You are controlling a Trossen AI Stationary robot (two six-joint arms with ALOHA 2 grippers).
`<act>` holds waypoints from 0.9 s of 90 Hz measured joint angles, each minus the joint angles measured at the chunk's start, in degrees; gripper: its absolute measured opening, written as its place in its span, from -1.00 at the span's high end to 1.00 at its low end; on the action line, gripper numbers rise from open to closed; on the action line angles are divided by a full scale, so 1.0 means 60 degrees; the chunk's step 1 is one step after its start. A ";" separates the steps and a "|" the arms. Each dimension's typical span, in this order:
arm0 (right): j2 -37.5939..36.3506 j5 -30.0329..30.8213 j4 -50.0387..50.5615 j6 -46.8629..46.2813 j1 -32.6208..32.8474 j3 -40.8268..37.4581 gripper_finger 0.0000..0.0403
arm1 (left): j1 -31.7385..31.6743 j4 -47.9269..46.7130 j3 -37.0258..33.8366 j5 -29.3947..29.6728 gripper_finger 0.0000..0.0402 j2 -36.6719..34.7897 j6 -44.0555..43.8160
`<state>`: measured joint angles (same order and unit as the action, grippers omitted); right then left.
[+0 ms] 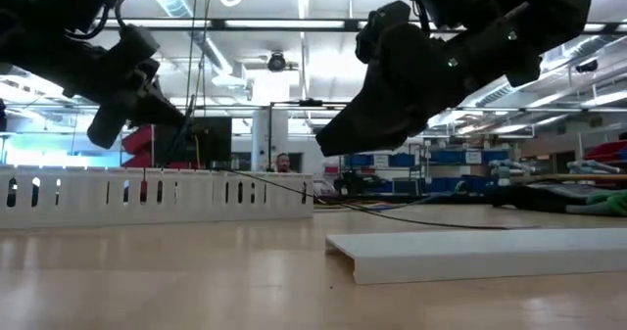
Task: Ziptie cables
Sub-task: Wrap the cable wires with the black zip tie
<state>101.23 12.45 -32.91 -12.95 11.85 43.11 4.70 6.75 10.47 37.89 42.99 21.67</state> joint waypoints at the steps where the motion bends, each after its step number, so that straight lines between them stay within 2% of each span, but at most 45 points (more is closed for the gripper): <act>1: 0.0000 0.0000 0.0000 0.0015 -0.0002 0.0000 -0.07 | -0.0018 0.0004 0.0002 0.0003 1.00 0.0031 0.0008; 48: 0.0000 -0.0004 -0.0044 0.0184 -0.0010 0.0000 -0.06 | -0.0305 -0.0034 -0.0002 -0.0219 1.00 0.0925 0.0131; 81: 0.0000 -0.0106 -0.0297 0.0387 -0.0248 0.0000 -0.04 | -0.0236 -0.0570 -0.0002 -0.0815 1.00 0.0478 -0.0202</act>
<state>101.23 11.81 -34.69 -10.63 10.36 43.11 3.29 3.33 10.46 33.00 45.86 20.46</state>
